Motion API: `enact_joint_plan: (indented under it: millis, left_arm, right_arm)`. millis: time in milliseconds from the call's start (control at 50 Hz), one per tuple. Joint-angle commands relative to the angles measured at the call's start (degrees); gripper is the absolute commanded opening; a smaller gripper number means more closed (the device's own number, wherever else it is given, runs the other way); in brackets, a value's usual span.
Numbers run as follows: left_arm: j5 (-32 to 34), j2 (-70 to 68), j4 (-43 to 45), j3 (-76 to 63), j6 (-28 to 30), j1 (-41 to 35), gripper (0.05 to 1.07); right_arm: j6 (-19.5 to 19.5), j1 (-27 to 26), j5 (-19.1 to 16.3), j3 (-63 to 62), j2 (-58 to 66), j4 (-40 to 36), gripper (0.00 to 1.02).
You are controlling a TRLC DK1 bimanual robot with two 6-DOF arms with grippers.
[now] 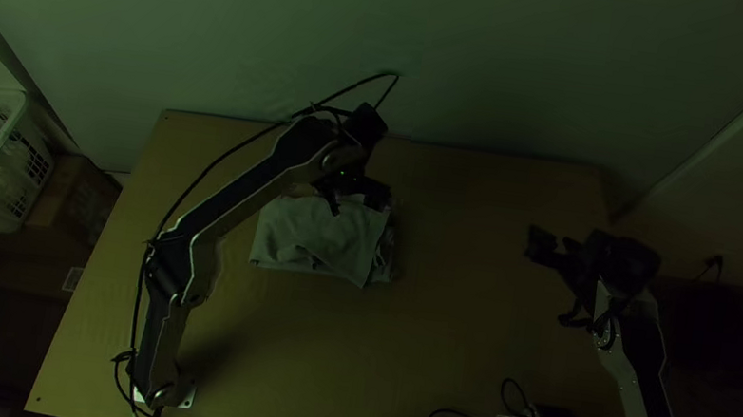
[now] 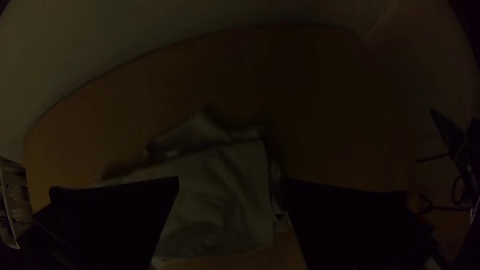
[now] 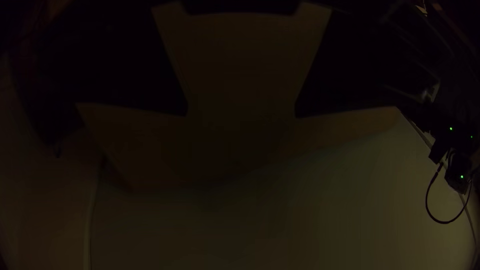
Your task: Fold the t-shirt
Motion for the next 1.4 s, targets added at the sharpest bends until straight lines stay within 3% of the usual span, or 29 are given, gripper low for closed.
enact_joint_plan:
  millis: [0,280,440,820,1020,1380]
  left_arm:
    - [-0.4,-8.0,-0.4,-2.6,1.0,2.8,1.03]
    - [-0.3,-19.2,0.6,-5.2,5.6,14.6,1.03]
    - [-0.2,-26.9,3.3,-11.6,10.1,21.9,1.03]
    - [1.0,-52.3,24.7,-41.6,16.3,36.0,1.03]
    - [1.0,-66.4,35.6,-58.8,16.5,38.1,1.03]
    - [0.3,-92.3,52.9,-84.9,16.3,40.3,1.03]
  right_arm:
    - [-2.2,-0.6,-0.1,2.9,-0.3,1.9,0.98]
    - [-3.4,-3.7,-0.1,6.1,-6.6,13.5,0.98]
    - [-4.2,-4.9,-0.1,9.0,-9.0,14.0,0.98]
    - [-5.7,-6.7,-0.1,6.3,-21.6,14.8,0.98]
    - [-5.7,-6.8,-0.1,0.8,-30.6,19.7,0.98]
    - [-5.2,-6.8,-0.1,-8.5,-44.2,20.5,0.98]
